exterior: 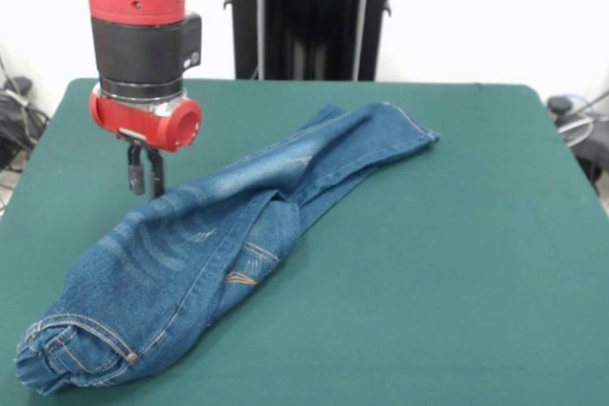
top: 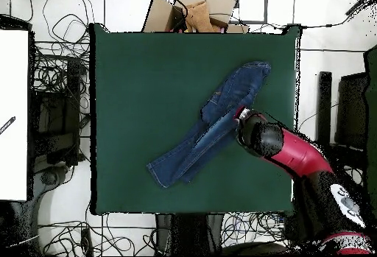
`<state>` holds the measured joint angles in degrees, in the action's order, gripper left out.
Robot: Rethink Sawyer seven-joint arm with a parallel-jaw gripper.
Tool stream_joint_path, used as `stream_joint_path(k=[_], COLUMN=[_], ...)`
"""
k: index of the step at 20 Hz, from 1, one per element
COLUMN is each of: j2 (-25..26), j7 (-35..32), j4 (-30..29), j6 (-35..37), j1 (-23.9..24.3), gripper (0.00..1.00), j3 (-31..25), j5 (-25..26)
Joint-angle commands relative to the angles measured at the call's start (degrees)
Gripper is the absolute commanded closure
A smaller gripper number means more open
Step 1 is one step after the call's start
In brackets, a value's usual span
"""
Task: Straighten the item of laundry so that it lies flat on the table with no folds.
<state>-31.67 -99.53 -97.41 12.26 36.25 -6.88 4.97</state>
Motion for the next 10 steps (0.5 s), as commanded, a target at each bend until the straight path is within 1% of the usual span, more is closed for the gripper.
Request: stream_joint_path(k=[1,7,10], j2=[1.71,1.65,1.70], j7=[-1.85,-0.97,1.68], j4=[1.71,1.92,2.11], j6=[4.77,4.25,3.98], j1=[-1.57,-1.94,-1.48], gripper=[0.00,0.00,0.00], j3=[-2.61,-2.71,-3.73], j5=[2.45,3.26,5.25])
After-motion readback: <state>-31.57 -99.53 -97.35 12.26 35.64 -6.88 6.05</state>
